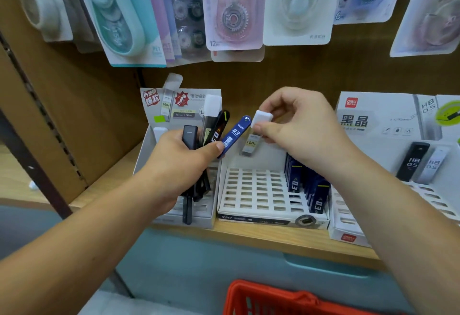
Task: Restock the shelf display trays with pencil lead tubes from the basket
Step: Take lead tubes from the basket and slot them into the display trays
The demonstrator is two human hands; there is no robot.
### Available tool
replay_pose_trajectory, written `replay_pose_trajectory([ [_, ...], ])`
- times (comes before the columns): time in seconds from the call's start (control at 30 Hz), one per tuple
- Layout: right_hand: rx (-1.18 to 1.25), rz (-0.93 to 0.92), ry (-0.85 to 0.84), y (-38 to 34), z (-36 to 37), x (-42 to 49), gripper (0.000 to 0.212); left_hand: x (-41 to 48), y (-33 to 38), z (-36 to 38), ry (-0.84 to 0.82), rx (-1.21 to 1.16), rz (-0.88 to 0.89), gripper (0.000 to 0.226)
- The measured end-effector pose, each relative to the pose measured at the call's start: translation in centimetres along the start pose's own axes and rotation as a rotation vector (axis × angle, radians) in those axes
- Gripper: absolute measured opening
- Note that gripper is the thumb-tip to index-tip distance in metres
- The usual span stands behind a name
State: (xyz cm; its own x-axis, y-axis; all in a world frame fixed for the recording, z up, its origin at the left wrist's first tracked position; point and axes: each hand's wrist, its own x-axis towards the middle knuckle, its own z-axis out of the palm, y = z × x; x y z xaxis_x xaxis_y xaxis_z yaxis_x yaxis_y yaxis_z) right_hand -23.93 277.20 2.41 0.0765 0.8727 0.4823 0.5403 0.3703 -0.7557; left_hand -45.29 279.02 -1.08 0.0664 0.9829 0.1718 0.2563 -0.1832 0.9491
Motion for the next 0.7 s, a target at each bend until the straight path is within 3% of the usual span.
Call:
replay_pose_trajectory([
  [0.2, -0.066, -0.033, -0.020, -0.5, 1.9, 0.2, 0.019, 0.6, -0.5, -2.1, 0.017, -0.055, -0.014, 0.020],
  [0.33, 0.157, -0.085, 0.096, -2.5, 2.8, -0.8, 0.018, 0.7, -0.6, -4.5, 0.002, -0.115, -0.010, 0.020],
  [0.47, 0.319, -0.084, 0.047, -5.2, 6.2, -1.1, 0.016, 0.6, -0.9, -7.5, 0.067, -0.130, -0.016, 0.011],
  [0.7, 0.145, -0.046, -0.060, -5.6, 13.9, 2.2, 0.017, 0.3, -3.6, -13.0, 0.258, -0.058, -0.063, 0.012],
])
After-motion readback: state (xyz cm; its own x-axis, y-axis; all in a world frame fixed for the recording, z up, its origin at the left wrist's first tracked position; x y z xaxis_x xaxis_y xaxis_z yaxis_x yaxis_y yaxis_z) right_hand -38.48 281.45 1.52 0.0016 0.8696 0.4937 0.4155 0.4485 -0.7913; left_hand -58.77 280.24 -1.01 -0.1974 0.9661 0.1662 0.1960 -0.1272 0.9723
